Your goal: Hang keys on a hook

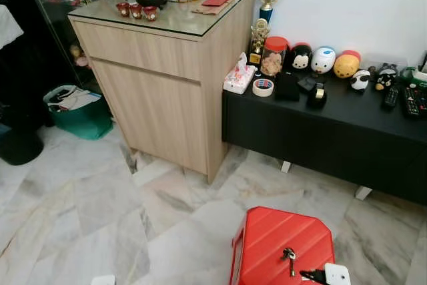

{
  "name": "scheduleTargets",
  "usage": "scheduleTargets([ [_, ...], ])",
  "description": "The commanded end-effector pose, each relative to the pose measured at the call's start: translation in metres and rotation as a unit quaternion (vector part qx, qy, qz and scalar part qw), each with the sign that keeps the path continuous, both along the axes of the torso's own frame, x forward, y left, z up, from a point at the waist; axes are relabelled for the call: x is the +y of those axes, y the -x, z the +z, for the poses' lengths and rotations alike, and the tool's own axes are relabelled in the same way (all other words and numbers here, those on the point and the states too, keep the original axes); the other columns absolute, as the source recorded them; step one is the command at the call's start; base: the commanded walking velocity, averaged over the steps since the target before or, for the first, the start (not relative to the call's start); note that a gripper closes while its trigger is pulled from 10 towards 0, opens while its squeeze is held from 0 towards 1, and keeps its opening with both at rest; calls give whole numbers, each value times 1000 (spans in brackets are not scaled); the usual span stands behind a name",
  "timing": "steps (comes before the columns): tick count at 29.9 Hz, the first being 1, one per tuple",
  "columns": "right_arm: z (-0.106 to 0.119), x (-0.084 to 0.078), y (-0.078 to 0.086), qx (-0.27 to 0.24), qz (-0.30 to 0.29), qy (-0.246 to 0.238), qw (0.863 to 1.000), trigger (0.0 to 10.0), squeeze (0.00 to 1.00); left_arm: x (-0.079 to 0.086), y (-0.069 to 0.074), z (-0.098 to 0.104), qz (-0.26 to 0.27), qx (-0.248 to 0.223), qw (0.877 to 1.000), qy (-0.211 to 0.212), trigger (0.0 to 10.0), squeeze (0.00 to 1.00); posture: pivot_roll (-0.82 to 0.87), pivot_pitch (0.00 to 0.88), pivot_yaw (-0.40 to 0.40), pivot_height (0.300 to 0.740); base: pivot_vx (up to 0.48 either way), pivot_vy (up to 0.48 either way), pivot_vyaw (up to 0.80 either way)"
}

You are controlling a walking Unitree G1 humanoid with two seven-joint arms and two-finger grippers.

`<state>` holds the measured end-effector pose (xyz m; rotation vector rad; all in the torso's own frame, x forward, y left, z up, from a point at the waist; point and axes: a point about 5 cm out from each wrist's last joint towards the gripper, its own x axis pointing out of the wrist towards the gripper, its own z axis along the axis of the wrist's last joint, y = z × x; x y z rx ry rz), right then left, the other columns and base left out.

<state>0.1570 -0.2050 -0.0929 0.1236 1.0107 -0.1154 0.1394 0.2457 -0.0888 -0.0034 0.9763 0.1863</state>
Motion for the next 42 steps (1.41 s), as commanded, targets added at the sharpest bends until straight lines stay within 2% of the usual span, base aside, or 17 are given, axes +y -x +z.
scheduleTargets([
  [1,2,-1,-4,-11,0,0,1000,10000,0,2,6,-2,-5,17,1000,-4,10000,0,16,0,20,740,0,0,0],
  [8,-3,9,4,-2,3,-3,1000,10000,0,2,7,-2,-9,19,1000,-5,10000,0,14,0,22,740,0,0,0],
  [11,-8,30,12,9,10,-10,1000,10000,0,2,8,-2,-10,20,1000,-5,10000,0,14,0,23,740,0,0,0],
  [14,-11,38,18,17,12,-13,1000,10000,0,2,9,-3,-12,21,1000,-6,10000,0,14,0,24,740,0,0,0],
  [23,-14,30,30,29,7,-9,1000,10000,0,3,9,-3,-14,22,1000,-7,10000,0,16,0,25,740,0,0,0],
  [28,-16,36,34,31,8,-12,999,10000,0,3,8,-2,-14,21,1000,-8,10000,0,20,0,23,740,0,0,0],
  [37,-13,28,26,20,2,-7,1000,10000,0,3,7,-2,-11,19,1000,-7,10000,0,25,0,15,740,0,0,0],
  [42,-9,21,19,-2,-6,23,1000,10000,0,2,6,-2,-8,17,1000,-5,10000,0,26,0,14,740,0,0,0],
])
